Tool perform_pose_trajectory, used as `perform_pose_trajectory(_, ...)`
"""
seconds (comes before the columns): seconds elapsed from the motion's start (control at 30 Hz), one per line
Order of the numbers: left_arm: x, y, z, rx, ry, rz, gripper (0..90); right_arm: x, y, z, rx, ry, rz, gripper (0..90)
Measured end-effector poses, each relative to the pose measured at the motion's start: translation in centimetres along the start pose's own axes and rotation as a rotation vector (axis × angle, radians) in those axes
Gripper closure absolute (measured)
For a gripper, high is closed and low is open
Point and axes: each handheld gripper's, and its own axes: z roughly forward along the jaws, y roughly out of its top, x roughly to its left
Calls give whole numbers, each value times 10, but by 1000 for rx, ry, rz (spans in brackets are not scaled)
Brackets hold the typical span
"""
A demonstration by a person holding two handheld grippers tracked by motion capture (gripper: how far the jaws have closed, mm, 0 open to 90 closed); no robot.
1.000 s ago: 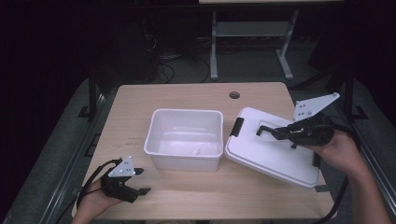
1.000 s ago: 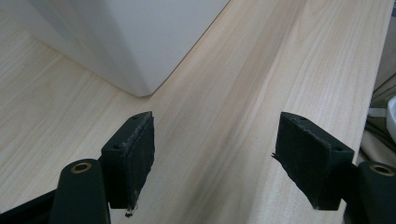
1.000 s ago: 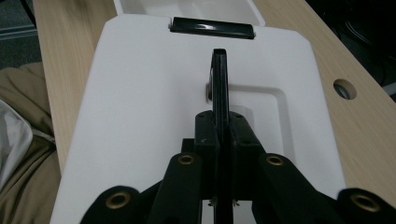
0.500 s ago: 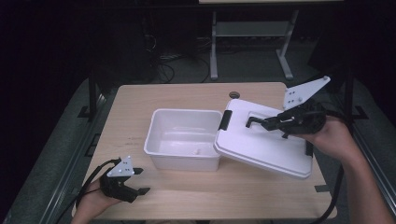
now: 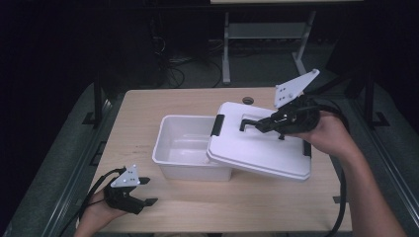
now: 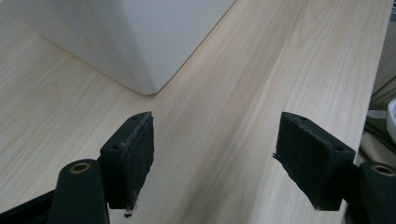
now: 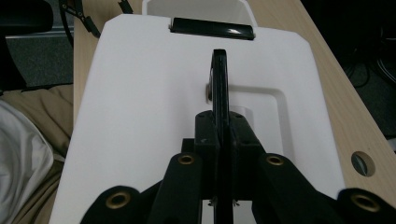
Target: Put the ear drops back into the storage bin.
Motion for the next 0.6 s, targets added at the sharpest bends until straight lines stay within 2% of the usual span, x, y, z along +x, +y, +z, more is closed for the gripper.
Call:
perform_pose_trajectory(0.33,1,-2,1,-1,-5,-4,270,-3,19,24,4,45,-23,838)
perform_pose_trajectory(0.6,1,-4,2,4,-8,-5,266,-4,30,36,-8,62,-44,838)
